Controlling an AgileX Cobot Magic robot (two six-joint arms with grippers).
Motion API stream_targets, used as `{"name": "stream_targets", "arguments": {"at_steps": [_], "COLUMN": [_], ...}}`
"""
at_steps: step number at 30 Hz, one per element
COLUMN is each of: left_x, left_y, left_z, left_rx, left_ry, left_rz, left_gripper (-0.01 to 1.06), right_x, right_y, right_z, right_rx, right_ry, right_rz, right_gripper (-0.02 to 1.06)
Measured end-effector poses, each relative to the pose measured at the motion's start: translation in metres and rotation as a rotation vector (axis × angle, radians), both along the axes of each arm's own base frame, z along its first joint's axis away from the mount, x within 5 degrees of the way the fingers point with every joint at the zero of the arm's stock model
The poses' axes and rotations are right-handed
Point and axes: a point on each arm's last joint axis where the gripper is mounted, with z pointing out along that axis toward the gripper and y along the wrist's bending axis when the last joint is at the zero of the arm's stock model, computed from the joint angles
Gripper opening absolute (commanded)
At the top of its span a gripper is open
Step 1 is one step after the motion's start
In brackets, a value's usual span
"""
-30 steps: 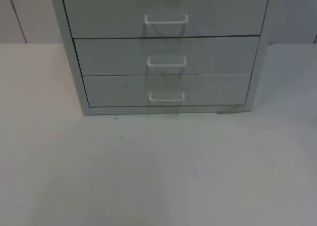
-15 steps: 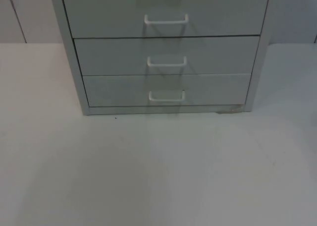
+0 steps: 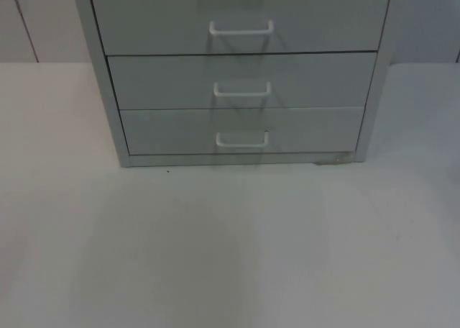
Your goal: Open the drawer with the left hand, place the block into the drawer with the right hand, then close the drawer with the left hand.
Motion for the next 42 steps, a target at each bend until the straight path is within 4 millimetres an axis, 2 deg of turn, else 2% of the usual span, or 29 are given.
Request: {"name": "stream_targets", "arguments": {"at_steps": [8,12,13,14,17,18,19,22,23,24,28,29,33,35,39,40,42], "left_x": [0.016,0.029,0.029,0.034,0.044,0.044,0.046,0.052,0.052,0.052,0.056,0.056,0.064,0.065,0.070,0.070,0.075], "left_y": [-0.031,-0.062,-0.062,-0.075,-0.105,-0.105,-0.116,-0.147,-0.147,-0.156,-0.186,-0.186,-0.213,-0.218,-0.237,-0.237,-0.242], "left_z": [0.009,0.009,0.009,0.008,0.010,0.010,0.008,0.007,0.007,0.004,-0.008,-0.008,-0.031,-0.036,-0.066,-0.066,-0.084], "left_rx": [-0.017,-0.014,-0.014,-0.010,0.020,0.020,0.036,0.088,0.088,0.113,0.233,0.233,0.374,0.404,0.567,0.567,0.680], "left_ry": [0.021,0.051,0.051,0.064,0.040,0.040,0.035,0.019,0.019,0.018,-0.005,-0.005,-0.041,-0.054,-0.083,-0.083,-0.094], "left_rz": [-0.213,-0.357,-0.357,-0.411,-0.524,-0.524,-0.564,-0.677,-0.677,-0.714,-0.842,-0.842,-0.958,-0.982,-1.058,-1.058,-1.066], "left_gripper": [1.05,1.05,1.04,1.04,0.96,0.88,0.88,0.76,0.70,0.70,0.43,0.40,0.43,0.44,0.45,0.45,0.45], "right_x": [0.000,0.000,0.000,0.000,0.000,0.000,0.000,0.000,0.000,0.000,0.000,0.000,0.000,0.000,0.000,0.000,0.000], "right_y": [0.000,0.000,0.000,0.000,0.000,0.000,0.000,0.000,0.000,0.000,0.000,0.000,0.000,0.000,0.000,0.000,0.000], "right_z": [0.000,0.000,0.000,0.000,0.000,0.000,0.000,0.000,0.000,0.000,0.000,0.000,0.000,0.000,0.000,0.000,0.000], "right_rx": [0.000,0.000,0.000,0.000,0.000,0.000,0.000,0.000,0.000,0.000,0.000,0.000,0.000,0.000,0.000,0.000,0.000], "right_ry": [-0.001,-0.001,-0.001,-0.001,-0.001,-0.001,-0.001,-0.001,-0.001,-0.001,-0.001,-0.001,-0.001,-0.001,-0.001,-0.001,-0.001], "right_rz": [0.000,0.000,0.000,0.000,0.000,0.000,0.000,0.000,0.000,0.000,0.000,0.000,0.000,0.000,0.000,0.000,0.000], "right_gripper": [1.05,1.05,1.05,1.05,1.05,1.05,1.05,1.05,1.05,1.05,1.05,1.05,1.05,1.05,1.05,1.05,1.05]}}
